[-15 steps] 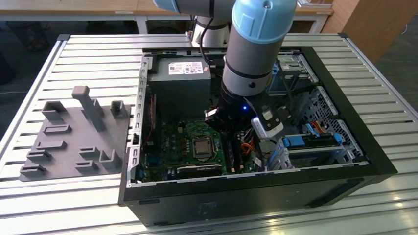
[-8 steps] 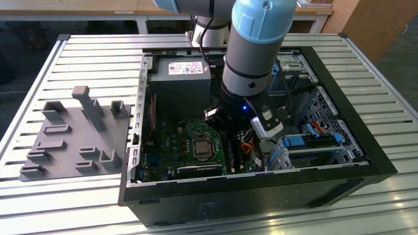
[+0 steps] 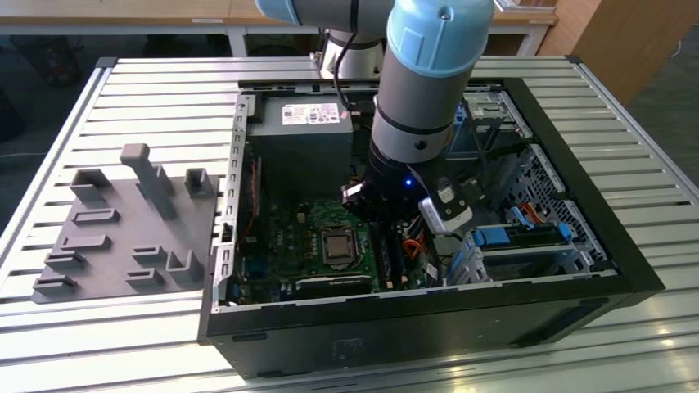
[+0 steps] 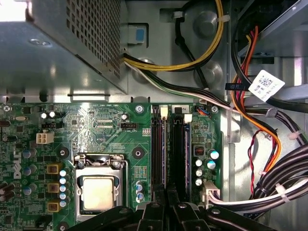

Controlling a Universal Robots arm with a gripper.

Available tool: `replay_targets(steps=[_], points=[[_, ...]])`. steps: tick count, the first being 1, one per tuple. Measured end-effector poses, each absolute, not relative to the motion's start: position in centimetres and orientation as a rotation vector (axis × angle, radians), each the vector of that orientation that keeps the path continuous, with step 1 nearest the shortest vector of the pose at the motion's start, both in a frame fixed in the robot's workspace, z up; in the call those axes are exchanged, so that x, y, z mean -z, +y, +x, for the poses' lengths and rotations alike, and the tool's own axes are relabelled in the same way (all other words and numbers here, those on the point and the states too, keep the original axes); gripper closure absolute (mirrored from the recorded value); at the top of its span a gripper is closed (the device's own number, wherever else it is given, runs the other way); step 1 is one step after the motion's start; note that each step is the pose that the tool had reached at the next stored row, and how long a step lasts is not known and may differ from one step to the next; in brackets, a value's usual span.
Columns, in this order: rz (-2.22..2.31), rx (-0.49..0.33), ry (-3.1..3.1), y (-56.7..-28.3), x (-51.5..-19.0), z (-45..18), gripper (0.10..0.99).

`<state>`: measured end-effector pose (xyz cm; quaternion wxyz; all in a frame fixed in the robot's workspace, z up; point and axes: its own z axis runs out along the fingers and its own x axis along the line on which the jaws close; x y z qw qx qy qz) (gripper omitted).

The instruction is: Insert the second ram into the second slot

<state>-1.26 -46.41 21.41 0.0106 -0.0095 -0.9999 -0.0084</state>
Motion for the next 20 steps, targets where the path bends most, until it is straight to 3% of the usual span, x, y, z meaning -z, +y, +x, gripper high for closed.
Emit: replay_targets(steps=[8, 9, 20], points=[[-0.03, 0.026, -3.12, -46.4, -21.4, -1.3, 0.941], [-0.03, 0.027, -3.12, -46.4, -21.4, -1.3, 0.878], [-0.03, 0.027, -3.12, -46.4, -22.5, -1.3, 0.878]])
